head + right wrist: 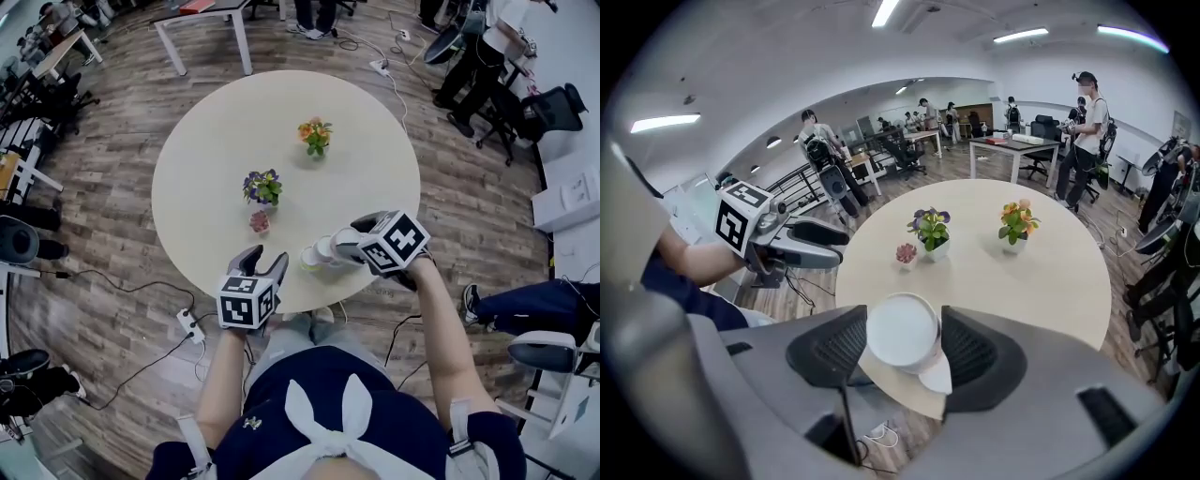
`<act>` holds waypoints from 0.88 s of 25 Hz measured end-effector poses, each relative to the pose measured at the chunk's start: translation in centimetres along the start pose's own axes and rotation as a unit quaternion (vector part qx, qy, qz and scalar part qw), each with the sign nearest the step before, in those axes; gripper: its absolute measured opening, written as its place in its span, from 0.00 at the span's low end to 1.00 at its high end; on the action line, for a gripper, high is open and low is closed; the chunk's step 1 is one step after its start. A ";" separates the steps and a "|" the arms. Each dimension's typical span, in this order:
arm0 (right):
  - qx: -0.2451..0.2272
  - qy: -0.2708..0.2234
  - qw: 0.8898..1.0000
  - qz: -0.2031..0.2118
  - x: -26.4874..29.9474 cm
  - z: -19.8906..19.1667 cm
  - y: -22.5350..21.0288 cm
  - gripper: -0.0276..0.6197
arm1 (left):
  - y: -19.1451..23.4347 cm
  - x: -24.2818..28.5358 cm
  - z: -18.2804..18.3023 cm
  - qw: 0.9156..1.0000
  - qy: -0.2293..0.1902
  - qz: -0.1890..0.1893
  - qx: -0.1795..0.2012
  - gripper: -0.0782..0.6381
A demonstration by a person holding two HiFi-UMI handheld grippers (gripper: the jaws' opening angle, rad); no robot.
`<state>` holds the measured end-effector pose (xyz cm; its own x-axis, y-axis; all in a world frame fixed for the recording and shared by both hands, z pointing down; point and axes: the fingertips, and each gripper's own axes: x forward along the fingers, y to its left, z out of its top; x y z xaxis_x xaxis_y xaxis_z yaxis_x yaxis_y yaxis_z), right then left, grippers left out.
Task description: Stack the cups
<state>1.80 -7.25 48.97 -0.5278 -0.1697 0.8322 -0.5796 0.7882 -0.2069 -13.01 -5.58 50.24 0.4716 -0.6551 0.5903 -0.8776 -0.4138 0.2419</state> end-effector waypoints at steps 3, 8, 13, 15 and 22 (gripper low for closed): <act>0.000 -0.005 1.000 -0.002 0.1 -0.2 0.0 0.44 | 0.2 0.0 -0.2 1.000 0.002 0.002 0.000 0.44; -0.011 -0.011 1.000 -0.004 0.2 -0.5 0.1 0.48 | 0.4 0.1 -0.3 1.000 0.002 0.003 -0.002 0.44; -0.003 -0.042 0.999 -0.020 -1.0 -0.2 -0.3 0.49 | 0.3 0.1 0.0 1.000 -0.001 0.001 -0.001 0.44; 0.004 -0.061 0.998 -0.020 -1.8 0.2 -0.2 0.49 | 0.3 0.0 0.2 1.000 -0.004 0.002 -0.001 0.44; 0.040 -0.144 0.988 -0.042 -5.0 1.8 -0.6 0.46 | 0.0 -0.4 1.7 1.000 -0.018 -0.002 0.009 0.44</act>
<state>3.67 -7.95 44.04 -0.6236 -0.4026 0.6701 -0.6698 0.7172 -0.1924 -13.06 -6.39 48.72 0.4775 -0.6765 0.5606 -0.8746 -0.4271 0.2295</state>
